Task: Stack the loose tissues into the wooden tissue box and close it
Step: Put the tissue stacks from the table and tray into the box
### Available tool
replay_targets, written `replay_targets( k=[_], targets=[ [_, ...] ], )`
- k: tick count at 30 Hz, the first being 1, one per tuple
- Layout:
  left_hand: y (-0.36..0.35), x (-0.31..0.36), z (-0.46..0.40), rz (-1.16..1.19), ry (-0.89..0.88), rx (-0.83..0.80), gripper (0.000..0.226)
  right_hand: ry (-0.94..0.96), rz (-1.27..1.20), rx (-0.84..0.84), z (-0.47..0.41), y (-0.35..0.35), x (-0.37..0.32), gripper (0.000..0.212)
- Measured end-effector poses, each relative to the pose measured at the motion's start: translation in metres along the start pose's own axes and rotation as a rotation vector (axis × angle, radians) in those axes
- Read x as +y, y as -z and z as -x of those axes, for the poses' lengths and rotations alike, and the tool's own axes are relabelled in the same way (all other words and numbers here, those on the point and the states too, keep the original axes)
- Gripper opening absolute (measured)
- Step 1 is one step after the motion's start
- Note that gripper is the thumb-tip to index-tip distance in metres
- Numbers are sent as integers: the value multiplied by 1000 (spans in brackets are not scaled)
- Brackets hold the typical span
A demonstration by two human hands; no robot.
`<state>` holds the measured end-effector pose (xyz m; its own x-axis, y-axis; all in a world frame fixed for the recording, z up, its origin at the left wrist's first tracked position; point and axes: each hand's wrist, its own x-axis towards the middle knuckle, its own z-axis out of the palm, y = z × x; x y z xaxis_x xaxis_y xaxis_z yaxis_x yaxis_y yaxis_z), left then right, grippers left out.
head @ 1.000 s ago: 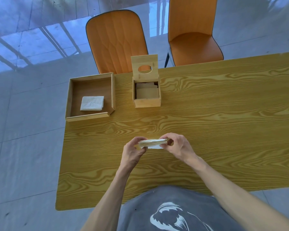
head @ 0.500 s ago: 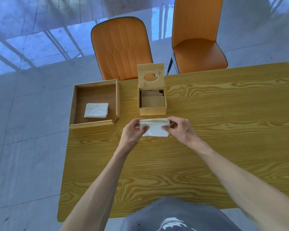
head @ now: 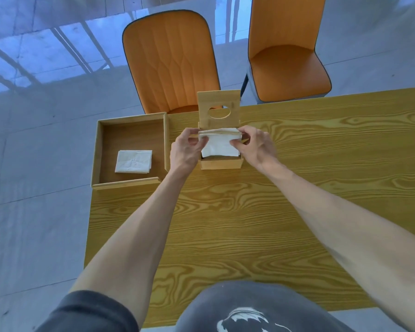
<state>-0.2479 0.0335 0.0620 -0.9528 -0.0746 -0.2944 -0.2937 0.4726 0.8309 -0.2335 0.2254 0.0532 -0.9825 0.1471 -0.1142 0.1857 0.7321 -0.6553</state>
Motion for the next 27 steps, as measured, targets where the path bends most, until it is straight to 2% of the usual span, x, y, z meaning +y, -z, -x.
replay_targets(
  k=[8, 12, 16, 20, 27],
  targets=[
    [-12, -6, -13, -152, 21, 54, 40, -30, 50, 50, -2, -13, 5, 45],
    [-19, -5, -24, -196, 92, 35, 41, -124, 63, 32, -11, -16, 2, 44],
    [-26, -1, -29, -264, 91, 70, 35, -191, 30, 62, -20, -21, -2, 37],
    [-32, 1, -30, -235, 84, 165, 38, -209, 10, 89, -26, -25, -4, 37],
    [-33, -2, -36, -184, 224, 112, 44, -268, 28, 54, -30, -28, -2, 45]
  ],
)
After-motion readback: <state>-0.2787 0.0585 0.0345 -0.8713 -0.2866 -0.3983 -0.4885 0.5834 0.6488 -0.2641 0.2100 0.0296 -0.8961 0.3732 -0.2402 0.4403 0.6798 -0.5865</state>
